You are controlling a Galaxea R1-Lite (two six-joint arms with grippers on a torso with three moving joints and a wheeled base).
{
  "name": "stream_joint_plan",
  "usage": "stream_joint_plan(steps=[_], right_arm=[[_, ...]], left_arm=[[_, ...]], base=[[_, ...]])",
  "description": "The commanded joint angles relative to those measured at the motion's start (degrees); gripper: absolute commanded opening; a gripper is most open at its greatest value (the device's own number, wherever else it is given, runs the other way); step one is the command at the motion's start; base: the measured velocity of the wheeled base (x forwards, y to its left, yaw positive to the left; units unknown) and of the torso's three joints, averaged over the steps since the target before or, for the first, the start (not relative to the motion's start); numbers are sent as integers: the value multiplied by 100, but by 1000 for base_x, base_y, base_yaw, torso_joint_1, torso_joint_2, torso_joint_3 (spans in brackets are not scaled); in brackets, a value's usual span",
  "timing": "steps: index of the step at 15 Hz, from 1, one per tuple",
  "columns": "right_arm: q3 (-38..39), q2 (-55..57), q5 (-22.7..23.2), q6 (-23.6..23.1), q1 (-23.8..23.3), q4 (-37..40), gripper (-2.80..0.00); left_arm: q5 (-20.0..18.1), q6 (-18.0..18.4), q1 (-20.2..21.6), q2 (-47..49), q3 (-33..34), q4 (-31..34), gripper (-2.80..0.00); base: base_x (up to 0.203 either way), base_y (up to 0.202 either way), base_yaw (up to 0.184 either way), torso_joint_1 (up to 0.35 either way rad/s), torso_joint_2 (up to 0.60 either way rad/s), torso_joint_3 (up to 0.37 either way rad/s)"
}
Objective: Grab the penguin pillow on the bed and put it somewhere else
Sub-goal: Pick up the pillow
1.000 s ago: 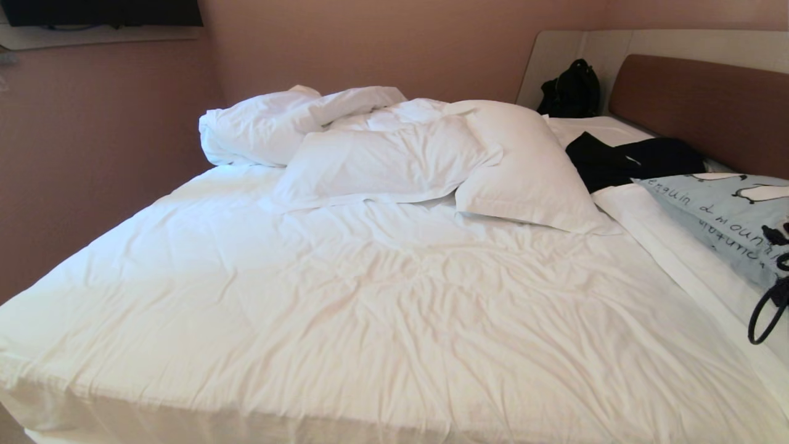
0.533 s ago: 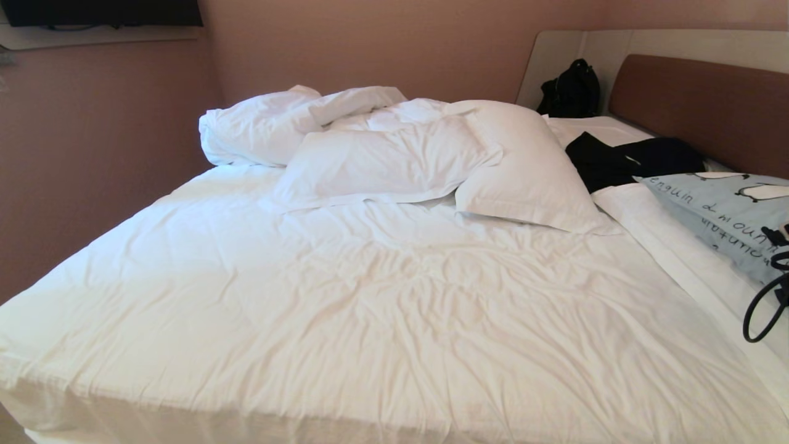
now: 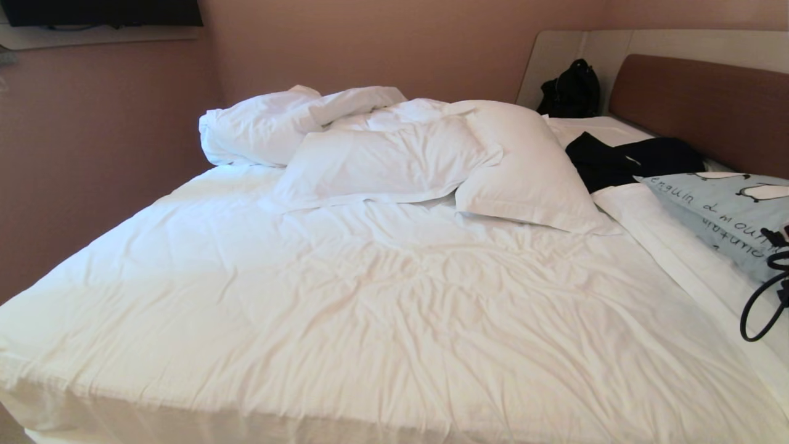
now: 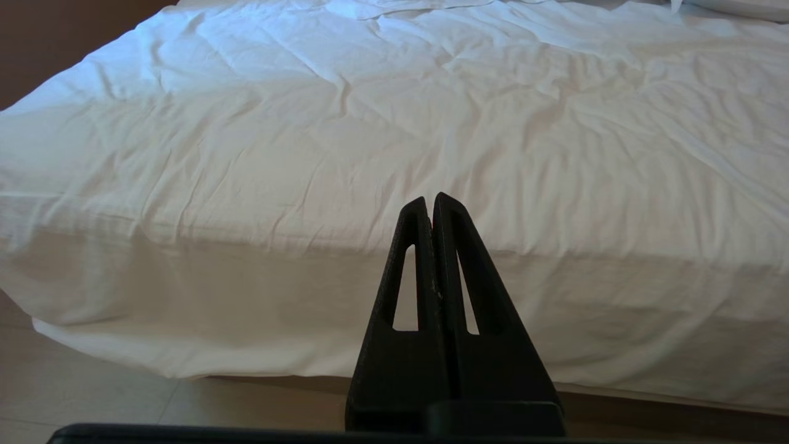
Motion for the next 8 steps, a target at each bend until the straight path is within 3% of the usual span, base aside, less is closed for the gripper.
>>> stream_joint_plan(steps=[1,3,4,8], right_arm=[[-38,135,-18,-23,-2,-19,0],[-114,218,-21,-23,-11,-11,0],[-114,235,-21,-23,-11,-19,-280],[-131,227,-28,-14,-11,-20,-280]], left_arm=[[7,-4,0,-2,9,1,-280],[7,-4,0,-2,9,1,-280],[7,-4,0,-2,9,1,-280],[6,-4,0,-2,9,1,-280]], base=[[0,0,0,0,0,0],[0,0,0,0,0,0],[0,0,0,0,0,0],[0,0,0,0,0,0]])
